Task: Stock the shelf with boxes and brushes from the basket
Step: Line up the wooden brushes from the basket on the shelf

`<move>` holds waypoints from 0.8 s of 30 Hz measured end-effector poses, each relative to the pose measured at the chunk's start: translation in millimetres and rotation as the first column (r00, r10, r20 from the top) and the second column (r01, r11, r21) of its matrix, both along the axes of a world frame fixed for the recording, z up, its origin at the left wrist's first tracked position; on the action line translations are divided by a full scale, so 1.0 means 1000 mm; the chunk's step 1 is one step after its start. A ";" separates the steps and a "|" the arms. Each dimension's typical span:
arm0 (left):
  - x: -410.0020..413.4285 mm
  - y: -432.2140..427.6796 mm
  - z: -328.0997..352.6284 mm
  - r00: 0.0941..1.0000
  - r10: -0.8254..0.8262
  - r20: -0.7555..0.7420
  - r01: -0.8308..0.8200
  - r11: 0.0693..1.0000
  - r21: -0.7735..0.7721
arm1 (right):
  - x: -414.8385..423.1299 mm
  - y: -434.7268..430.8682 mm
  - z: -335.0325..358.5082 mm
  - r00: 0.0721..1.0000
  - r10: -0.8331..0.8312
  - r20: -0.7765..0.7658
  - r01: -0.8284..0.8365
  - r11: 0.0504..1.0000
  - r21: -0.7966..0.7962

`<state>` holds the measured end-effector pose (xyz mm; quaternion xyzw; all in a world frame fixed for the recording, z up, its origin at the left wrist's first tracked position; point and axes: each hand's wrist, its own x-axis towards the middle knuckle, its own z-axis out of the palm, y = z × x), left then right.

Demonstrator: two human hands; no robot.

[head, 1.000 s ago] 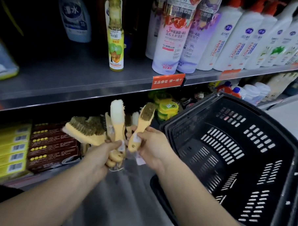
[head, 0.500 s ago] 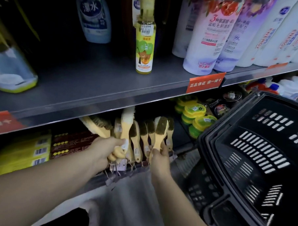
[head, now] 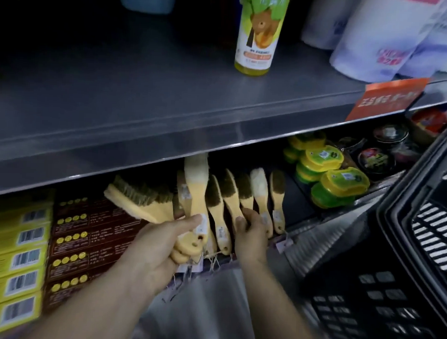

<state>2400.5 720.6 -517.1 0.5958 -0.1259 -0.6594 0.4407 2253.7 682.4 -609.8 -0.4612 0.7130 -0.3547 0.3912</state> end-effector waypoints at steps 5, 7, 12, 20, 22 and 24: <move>-0.004 -0.004 -0.006 0.998 -0.013 0.063 0.019 0.996 -0.089 | -0.003 0.001 -0.010 0.999 0.016 -0.028 -0.017 1.000 -0.025; -0.006 -0.002 -0.008 0.998 -0.020 0.068 0.027 0.995 -0.096 | -0.006 0.000 -0.009 0.998 0.035 -0.057 -0.036 0.999 -0.029; -0.018 0.002 -0.007 0.996 -0.082 0.037 0.086 0.991 -0.103 | -0.017 0.010 0.018 0.999 0.032 -0.041 -0.037 0.992 -0.121; -0.032 0.006 -0.017 0.994 -0.085 0.061 0.094 0.983 -0.158 | -0.010 0.040 0.061 0.897 0.289 0.336 -0.277 0.957 -0.085; -0.034 0.007 -0.018 0.996 -0.083 0.022 0.085 0.988 -0.131 | -0.019 0.039 0.060 0.909 0.246 0.336 -0.241 0.969 -0.056; -0.033 0.005 -0.021 0.999 -0.038 0.018 0.039 0.995 -0.087 | -0.033 0.039 0.061 0.916 0.210 0.341 -0.206 0.977 -0.048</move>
